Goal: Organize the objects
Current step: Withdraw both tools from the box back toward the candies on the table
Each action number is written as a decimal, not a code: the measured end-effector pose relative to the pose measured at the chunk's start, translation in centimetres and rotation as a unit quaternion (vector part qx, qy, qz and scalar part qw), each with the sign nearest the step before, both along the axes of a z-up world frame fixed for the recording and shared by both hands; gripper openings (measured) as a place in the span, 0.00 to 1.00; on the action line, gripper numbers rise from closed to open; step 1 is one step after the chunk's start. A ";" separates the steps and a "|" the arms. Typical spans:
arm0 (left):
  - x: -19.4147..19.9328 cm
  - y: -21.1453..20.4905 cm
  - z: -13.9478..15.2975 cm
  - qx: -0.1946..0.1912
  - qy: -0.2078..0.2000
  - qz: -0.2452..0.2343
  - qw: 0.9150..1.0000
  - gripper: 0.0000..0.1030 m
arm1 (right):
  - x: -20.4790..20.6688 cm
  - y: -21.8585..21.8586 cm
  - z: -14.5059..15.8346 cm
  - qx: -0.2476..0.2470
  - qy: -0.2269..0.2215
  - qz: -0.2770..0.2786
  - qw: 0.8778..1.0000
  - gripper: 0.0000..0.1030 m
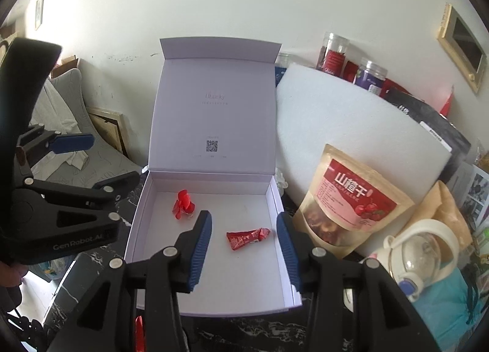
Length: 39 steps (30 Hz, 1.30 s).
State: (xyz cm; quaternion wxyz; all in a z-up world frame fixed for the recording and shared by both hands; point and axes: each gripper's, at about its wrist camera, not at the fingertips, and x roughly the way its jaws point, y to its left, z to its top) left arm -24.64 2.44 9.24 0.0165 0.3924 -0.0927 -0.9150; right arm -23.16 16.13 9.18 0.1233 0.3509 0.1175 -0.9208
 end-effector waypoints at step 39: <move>18.5 0.2 0.1 0.002 0.027 -0.027 0.999 0.78 | 19.0 -1.0 -0.7 0.014 0.029 0.015 0.999 0.45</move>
